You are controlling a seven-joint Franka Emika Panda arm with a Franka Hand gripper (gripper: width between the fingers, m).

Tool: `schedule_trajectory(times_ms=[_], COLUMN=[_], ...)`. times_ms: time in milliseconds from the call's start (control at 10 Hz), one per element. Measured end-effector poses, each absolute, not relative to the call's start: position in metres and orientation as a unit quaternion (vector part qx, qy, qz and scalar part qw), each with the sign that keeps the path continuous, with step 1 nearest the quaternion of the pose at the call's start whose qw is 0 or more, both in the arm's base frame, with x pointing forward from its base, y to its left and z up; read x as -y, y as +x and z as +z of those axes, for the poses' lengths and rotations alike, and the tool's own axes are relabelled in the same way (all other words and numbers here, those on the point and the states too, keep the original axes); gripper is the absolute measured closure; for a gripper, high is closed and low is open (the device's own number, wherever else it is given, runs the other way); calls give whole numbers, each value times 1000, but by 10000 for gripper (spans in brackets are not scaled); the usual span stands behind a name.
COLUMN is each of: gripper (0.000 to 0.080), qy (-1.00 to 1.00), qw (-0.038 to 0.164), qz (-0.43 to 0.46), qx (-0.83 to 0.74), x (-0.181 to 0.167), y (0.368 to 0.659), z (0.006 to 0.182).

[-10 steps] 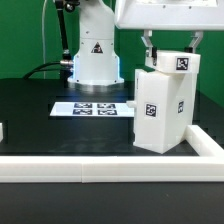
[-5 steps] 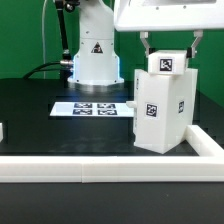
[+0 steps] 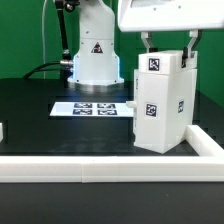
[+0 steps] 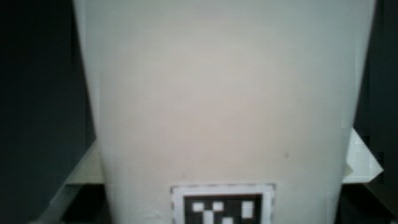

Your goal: Assemble cabinet

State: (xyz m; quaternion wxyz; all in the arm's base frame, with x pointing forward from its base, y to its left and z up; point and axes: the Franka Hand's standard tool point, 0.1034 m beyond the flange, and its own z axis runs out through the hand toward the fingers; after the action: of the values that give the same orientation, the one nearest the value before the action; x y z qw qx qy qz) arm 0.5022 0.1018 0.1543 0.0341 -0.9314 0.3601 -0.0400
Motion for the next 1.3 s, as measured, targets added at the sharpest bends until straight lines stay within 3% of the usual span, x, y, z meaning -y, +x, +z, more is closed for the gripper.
schedule_trajectory(times_ms=[700,1300], gripper=[245,243], qy=[-794,-694], qw=[50,57], qz=[-32,-19], qx=[-605,-717], x=[-102,-106], y=[501,501], z=[154,154])
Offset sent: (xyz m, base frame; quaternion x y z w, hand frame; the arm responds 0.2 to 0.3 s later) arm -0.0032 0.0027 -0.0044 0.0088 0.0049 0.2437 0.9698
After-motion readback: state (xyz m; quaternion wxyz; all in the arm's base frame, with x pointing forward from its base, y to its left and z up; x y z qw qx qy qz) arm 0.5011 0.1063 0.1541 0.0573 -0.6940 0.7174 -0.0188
